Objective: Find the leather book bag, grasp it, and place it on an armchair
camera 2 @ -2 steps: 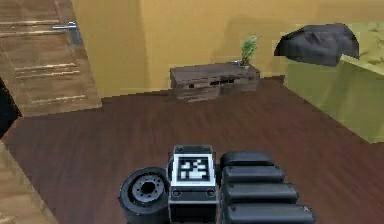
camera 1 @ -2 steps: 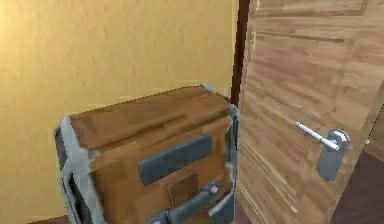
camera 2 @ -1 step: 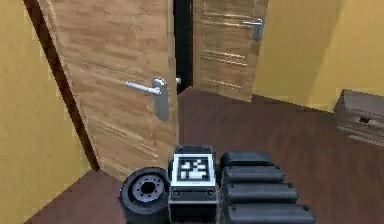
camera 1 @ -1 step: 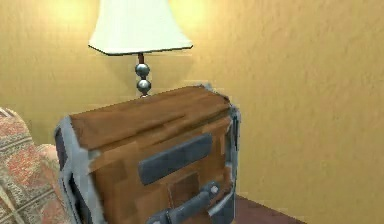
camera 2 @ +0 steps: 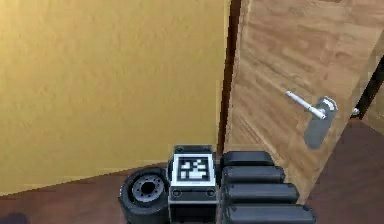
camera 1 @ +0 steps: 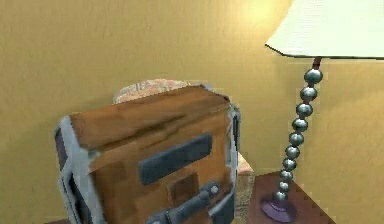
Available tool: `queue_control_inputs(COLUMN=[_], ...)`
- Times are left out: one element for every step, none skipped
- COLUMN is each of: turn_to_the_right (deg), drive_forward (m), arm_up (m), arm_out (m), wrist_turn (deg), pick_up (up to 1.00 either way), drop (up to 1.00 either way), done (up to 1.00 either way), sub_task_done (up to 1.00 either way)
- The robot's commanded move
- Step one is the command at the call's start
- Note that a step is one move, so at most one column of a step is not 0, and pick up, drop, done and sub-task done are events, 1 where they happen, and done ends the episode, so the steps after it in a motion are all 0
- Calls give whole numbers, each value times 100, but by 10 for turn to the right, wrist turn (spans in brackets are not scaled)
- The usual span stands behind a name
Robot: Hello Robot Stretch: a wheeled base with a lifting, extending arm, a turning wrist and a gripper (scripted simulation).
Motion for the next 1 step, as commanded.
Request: queue_control_inputs(turn_to_the_right=[-150], drive_forward=[0], arm_up=[0], arm_out=[0], wrist_turn=[0], pick_up=[0], drop=[0], done=[0], sub_task_done=[0])
